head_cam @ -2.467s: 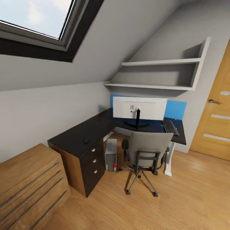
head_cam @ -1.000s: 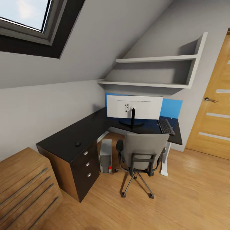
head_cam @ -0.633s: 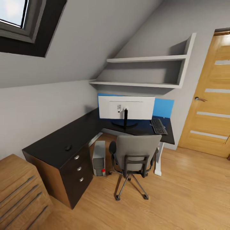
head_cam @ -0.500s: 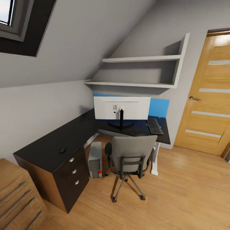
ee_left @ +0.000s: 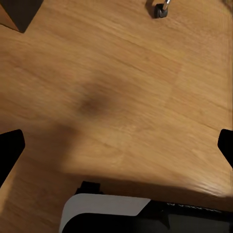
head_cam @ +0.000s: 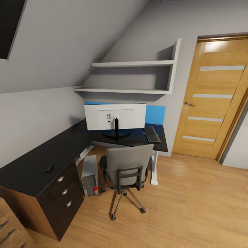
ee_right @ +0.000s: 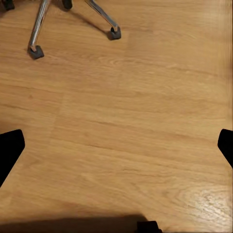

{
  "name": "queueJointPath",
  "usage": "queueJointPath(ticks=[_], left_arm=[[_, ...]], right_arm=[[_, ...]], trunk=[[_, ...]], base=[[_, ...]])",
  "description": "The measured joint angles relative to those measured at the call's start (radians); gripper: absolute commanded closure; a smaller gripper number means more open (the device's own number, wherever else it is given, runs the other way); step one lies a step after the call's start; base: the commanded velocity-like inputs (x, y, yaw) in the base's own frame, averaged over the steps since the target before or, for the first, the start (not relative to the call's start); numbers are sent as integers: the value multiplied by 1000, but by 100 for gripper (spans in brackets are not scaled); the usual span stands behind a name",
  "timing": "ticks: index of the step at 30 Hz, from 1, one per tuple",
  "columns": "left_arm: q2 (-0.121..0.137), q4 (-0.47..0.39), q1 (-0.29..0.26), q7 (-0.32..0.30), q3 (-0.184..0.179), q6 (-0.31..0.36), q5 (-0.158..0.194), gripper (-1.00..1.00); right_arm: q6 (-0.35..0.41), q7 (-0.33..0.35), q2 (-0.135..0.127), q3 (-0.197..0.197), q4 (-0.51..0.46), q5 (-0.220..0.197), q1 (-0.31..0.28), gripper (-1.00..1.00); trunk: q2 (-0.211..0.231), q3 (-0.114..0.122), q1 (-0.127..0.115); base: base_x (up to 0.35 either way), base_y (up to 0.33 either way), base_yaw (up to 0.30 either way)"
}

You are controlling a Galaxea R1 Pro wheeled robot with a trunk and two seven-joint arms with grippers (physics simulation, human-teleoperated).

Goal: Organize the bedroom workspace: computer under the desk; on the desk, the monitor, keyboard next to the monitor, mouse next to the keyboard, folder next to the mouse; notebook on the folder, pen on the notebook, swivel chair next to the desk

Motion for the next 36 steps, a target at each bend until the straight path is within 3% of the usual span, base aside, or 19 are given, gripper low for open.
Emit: queueJointPath(ticks=[17, 36], left_arm=[[0, 0, -1, 0, 1, 1, 0, -100], [0, 0, 0, 0, 1, 2, 0, -100]], right_arm=[[0, 0, -2, 0, 0, 0, 0, -100], [0, 0, -2, 0, 0, 0, 0, -100]], trunk=[[0, 0, 0], [0, 0, 0]], base=[[5, -3, -285], [110, -92, -298]])
